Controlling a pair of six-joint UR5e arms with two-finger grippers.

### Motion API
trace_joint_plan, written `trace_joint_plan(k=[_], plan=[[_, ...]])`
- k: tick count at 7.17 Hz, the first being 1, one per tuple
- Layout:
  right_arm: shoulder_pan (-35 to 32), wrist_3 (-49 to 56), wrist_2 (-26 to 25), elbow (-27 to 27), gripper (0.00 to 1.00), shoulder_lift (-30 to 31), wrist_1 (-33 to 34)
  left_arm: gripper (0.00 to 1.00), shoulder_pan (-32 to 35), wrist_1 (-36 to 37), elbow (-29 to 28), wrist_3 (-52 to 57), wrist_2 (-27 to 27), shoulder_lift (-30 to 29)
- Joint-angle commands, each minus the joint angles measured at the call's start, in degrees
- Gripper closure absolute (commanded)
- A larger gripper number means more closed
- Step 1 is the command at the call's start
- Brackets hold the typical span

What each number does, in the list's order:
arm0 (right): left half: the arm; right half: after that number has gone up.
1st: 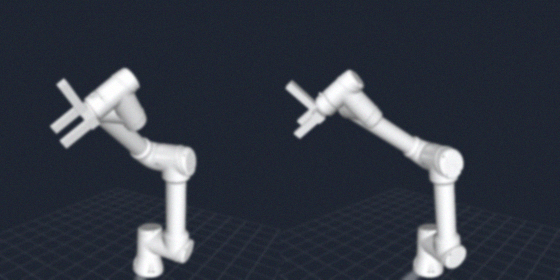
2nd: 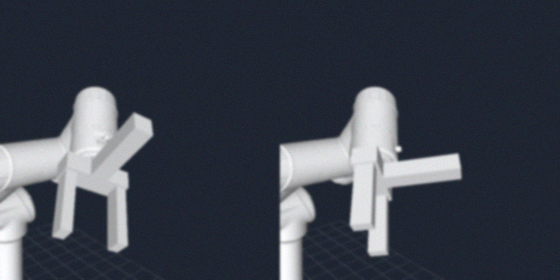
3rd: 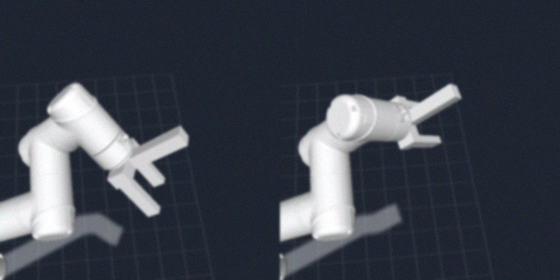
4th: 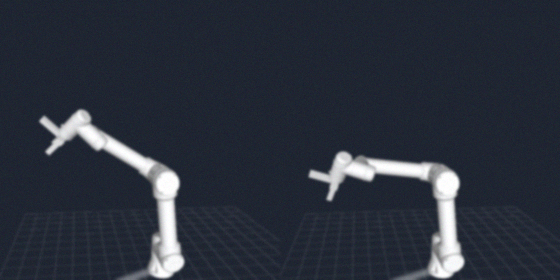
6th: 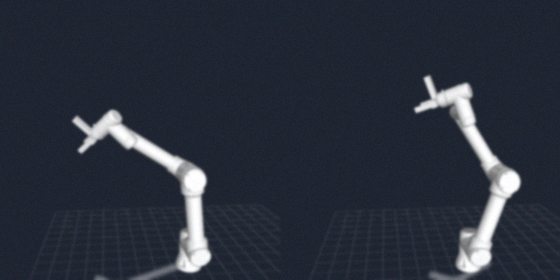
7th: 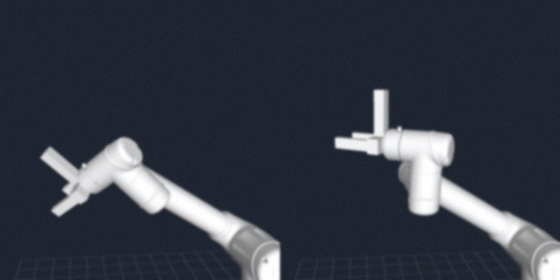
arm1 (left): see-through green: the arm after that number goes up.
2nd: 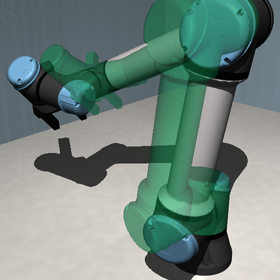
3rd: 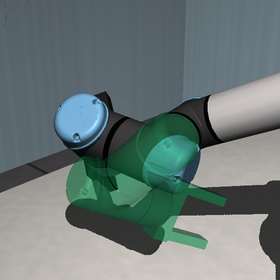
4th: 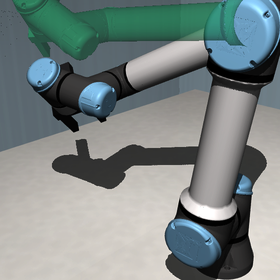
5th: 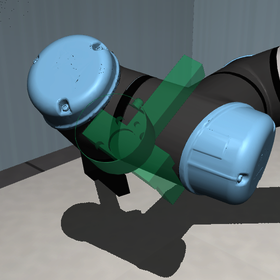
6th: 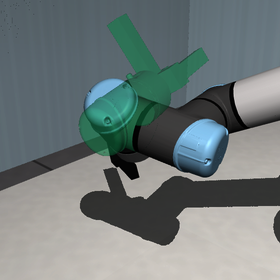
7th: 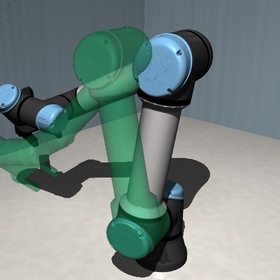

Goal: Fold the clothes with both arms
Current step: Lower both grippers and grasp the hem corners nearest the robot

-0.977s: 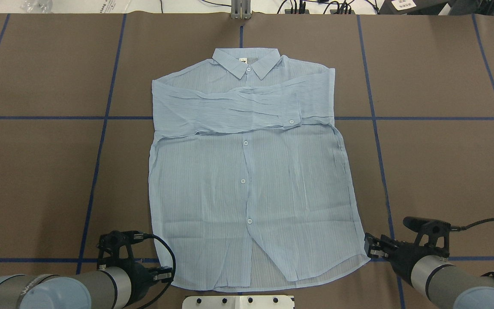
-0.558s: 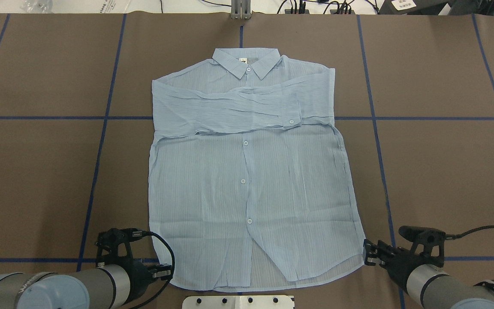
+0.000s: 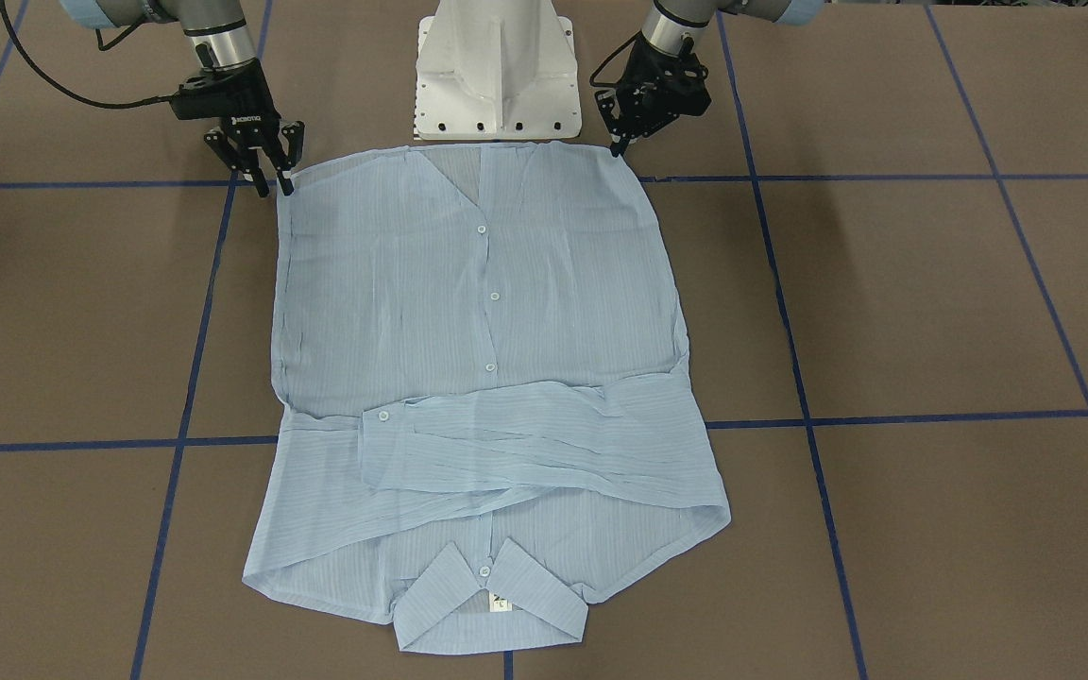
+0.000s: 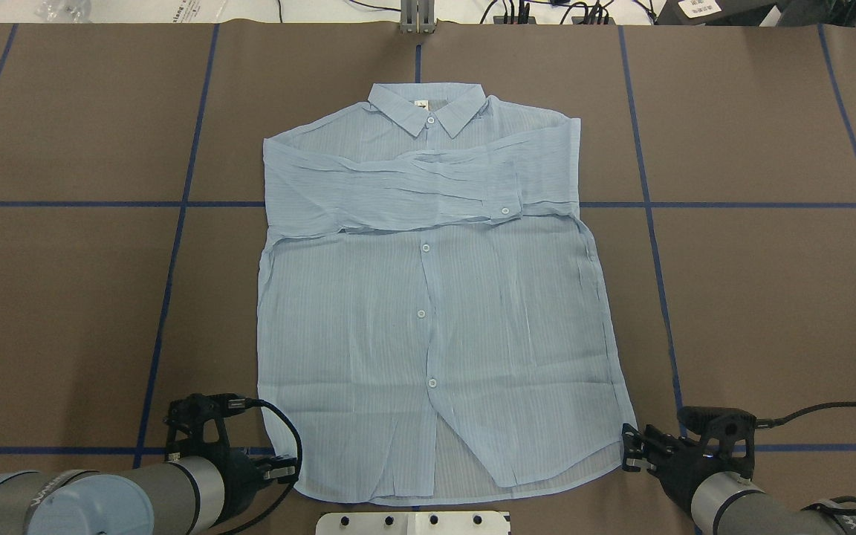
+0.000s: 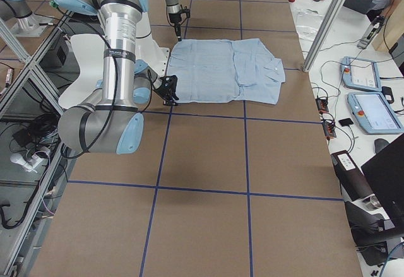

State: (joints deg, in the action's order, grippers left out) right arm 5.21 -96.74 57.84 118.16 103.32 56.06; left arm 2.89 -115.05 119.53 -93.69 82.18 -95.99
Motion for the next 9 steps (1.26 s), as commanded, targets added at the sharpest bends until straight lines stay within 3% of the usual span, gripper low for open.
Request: trace_joint_plan(k=[1, 5, 6, 7, 9], plan=[[0.7, 0.0, -0.5, -0.1, 0.72, 0.0, 0.0, 1.0, 0.0, 0.0, 0.0, 0.0, 0.0, 0.0], [1.4, -1.2, -0.7, 0.4, 1.0, 0.0, -0.1, 1.0, 0.0, -0.1, 0.0, 0.0, 0.0, 0.0], [1.6, -2.4, -0.8, 0.6, 1.0, 0.0, -0.2, 1.0, 0.0, 0.0, 0.0, 0.0, 0.0, -0.1], [1.1, -2.4, -0.6, 4.2, 1.0, 0.1, 0.0, 1.0, 0.0, 0.0, 1.7, 0.1, 0.1, 0.0], [1.0, -2.4, 0.6, 13.0, 1.0, 2.3, 3.3, 1.0, 0.1, 2.8, 13.1, 0.4, 0.6, 2.2]])
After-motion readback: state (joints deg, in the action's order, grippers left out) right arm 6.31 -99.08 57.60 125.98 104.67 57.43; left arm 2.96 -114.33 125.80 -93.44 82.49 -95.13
